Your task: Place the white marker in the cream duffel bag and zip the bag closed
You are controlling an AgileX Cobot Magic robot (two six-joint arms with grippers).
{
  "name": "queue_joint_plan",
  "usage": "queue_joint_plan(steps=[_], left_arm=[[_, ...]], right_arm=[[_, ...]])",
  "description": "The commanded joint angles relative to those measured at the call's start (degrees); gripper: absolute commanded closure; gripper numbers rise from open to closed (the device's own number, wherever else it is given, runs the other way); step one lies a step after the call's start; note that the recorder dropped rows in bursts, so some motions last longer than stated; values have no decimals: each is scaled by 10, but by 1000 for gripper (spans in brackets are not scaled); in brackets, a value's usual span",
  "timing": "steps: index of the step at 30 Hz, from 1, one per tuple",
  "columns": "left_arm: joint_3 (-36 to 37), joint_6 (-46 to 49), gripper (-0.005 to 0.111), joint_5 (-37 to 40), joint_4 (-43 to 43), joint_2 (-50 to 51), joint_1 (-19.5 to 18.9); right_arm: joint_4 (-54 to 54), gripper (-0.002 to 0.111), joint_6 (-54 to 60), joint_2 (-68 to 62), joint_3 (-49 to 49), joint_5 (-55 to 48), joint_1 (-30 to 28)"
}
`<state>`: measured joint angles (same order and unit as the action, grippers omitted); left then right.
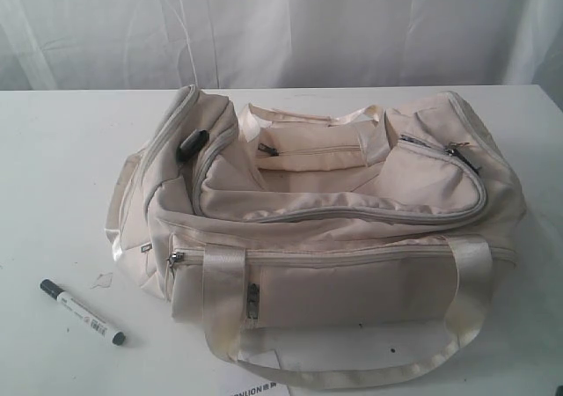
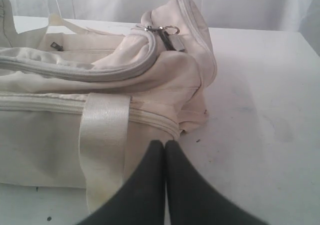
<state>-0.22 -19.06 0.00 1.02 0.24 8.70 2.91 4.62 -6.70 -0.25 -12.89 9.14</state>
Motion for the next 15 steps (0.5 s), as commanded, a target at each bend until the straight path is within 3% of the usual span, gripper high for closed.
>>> queue_joint_plan(steps=[1,6,10,15], left_arm=[[2,-2,107,0,5,-2,0],[2,-2,107,0,5,-2,0],[2,-2,107,0,5,-2,0],[2,-2,107,0,5,-2,0]], right_arm=[[27,108,-46,3,3,112,0],[103,108,-221,3,3,283,0],[106,108,-228,3,3,389,0],[105,108,-229,3,3,429,0]])
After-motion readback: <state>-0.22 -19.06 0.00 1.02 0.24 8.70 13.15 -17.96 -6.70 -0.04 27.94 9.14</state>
